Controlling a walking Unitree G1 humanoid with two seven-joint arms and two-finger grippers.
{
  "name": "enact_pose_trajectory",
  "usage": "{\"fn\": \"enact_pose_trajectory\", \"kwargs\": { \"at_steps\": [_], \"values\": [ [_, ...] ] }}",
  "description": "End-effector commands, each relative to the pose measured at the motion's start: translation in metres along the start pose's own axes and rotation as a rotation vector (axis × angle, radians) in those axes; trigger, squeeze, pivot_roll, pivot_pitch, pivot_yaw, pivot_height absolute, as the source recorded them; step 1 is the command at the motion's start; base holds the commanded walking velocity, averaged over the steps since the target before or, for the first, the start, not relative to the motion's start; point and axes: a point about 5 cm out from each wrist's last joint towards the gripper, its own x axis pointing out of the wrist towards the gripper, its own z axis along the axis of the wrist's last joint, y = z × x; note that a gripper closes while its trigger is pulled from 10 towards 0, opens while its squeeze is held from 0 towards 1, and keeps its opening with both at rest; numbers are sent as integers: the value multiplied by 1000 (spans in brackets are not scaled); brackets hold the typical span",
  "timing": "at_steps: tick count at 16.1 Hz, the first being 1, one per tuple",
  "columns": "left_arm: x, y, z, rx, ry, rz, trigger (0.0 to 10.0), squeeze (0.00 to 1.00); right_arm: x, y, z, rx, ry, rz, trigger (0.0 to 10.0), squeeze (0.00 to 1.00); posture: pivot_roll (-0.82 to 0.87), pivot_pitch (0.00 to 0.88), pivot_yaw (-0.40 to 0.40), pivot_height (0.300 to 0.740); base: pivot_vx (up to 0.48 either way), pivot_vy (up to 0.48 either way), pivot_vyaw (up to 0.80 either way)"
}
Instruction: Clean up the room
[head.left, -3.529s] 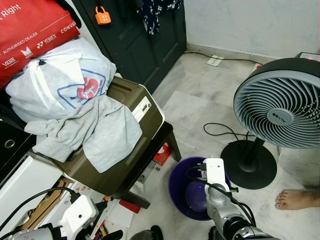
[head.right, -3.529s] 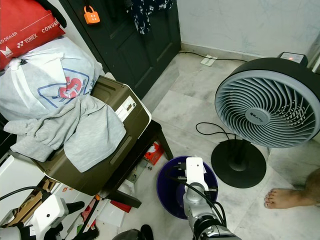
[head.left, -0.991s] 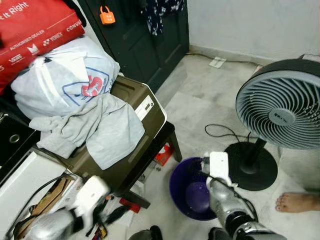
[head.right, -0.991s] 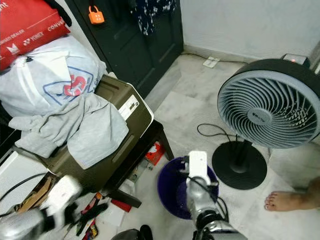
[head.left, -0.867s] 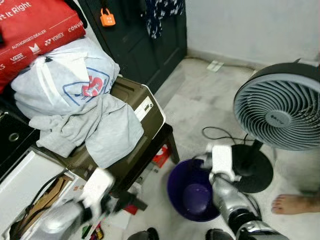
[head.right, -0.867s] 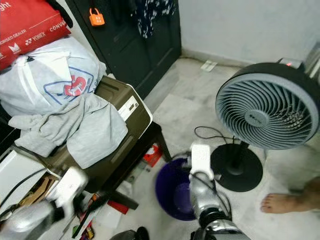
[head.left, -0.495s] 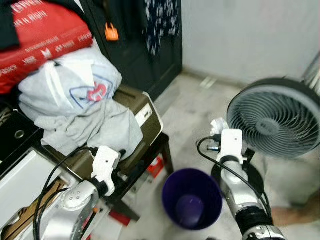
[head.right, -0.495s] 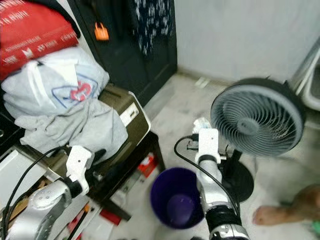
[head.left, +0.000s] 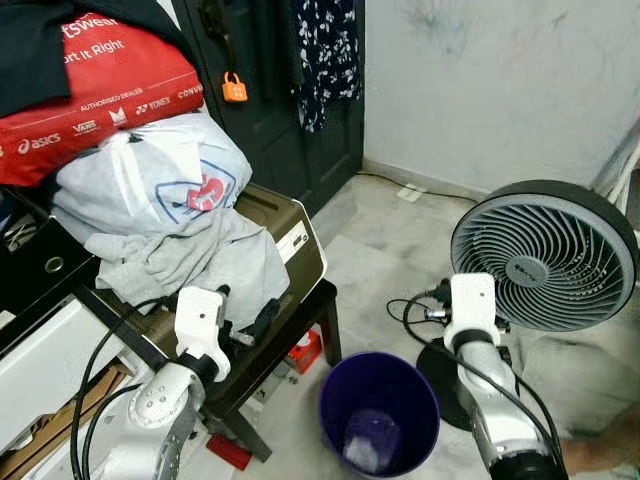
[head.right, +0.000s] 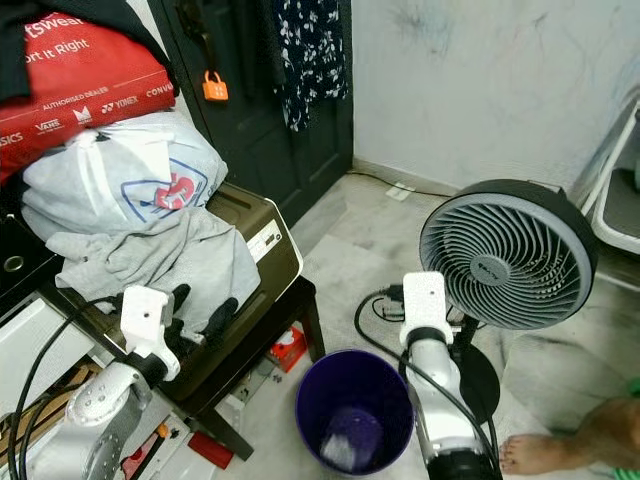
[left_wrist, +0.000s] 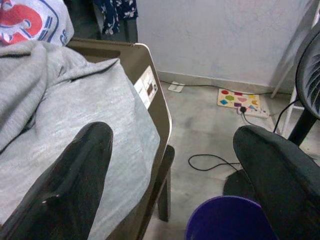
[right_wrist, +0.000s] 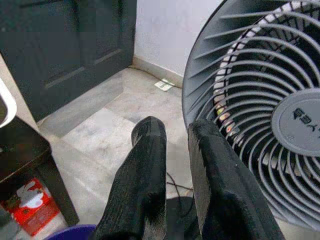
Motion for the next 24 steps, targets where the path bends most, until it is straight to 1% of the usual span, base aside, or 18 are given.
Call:
{"fn": "enact_pose_trajectory", "kwargs": {
  "at_steps": [1, 3, 4, 8, 9, 10, 11, 14, 15, 16, 17, 19, 20, 21, 23, 24],
  "values": [
    [0, 3, -1, 14, 2, 13, 10000, 0, 0, 4, 3, -13, 0, 19, 10000, 0, -134, 0, 98, 740, 0, 0, 0],
    [-1, 5, -1, 15, 4, 19, 10000, 0, 1, 8, 4, -8, 3, 24, 10000, 0, -129, 0, 101, 740, 0, 0, 0],
    [-2, 7, -2, 21, 4, 33, 10000, 0, -2, 14, 7, -2, 15, 42, 10000, 0, -125, 0, 101, 740, 0, 0, 0],
    [-3, 9, -3, 21, -1, 63, 10000, 0, -3, 19, 8, -3, 25, 69, 10000, 0, -117, 0, 96, 740, 0, 0, 0],
    [-6, 9, -5, -5, -2, 71, 10000, 1000, -3, 19, 7, -18, 36, 78, 10000, 0, -118, 0, 94, 740, 0, 0, 0],
    [-9, 7, -5, -61, -14, 61, 10000, 1000, -4, 19, 6, -20, 41, 87, 10000, 0, -122, 0, 92, 740, 0, 0, 0],
    [-9, 4, -5, -96, -28, 40, 10000, 1000, -6, 18, 4, -24, 45, 95, 10000, 0, -129, 0, 89, 740, 0, 0, 0],
    [-6, -2, -5, -93, -38, 17, 10000, 1000, -8, 15, 2, -22, 60, 113, 10000, 0, -131, 0, 81, 740, 0, 0, 0],
    [-5, -2, -4, -87, -38, 26, 10000, 1000, -8, 15, 3, -17, 59, 115, 10000, 349, -133, 0, 79, 740, 0, 0, 0],
    [-4, 0, -4, -80, -38, 46, 10000, 1000, -8, 15, 4, -3, 59, 116, 10000, 1000, -134, 0, 78, 740, 0, 0, 0],
    [-2, 2, -4, -76, -41, 86, 10000, 1000, -7, 15, 6, 4, 56, 110, 10000, 1000, -135, 0, 73, 740, 0, 0, 0],
    [-1, 6, -3, -95, -55, 121, 10000, 1000, -6, 13, 8, 0, 48, 96, 10000, 1000, -139, 0, 67, 740, 0, 0, 0],
    [0, 9, 0, -140, -81, 150, 10000, 0, -6, 10, 12, 4, 32, 94, 10000, 1000, -143, 0, 58, 740, 0, 0, 0],
    [1, 8, 2, -154, -93, 146, 10000, 1000, -6, 8, 13, 3, 30, 94, 10000, 1000, -145, 0, 54, 740, 0, 0, 0],
    [4, 5, 5, -180, -114, 149, 10000, 1000, -4, 4, 16, 4, 24, 90, 10000, 1000, -147, 0, 49, 740, 0, 0, 0],
    [5, 2, 5, -176, -117, 142, 10000, 1000, -3, 3, 17, 3, 21, 86, 10000, 1000, -148, 0, 48, 740, 0, 0, 0]
  ]
}}
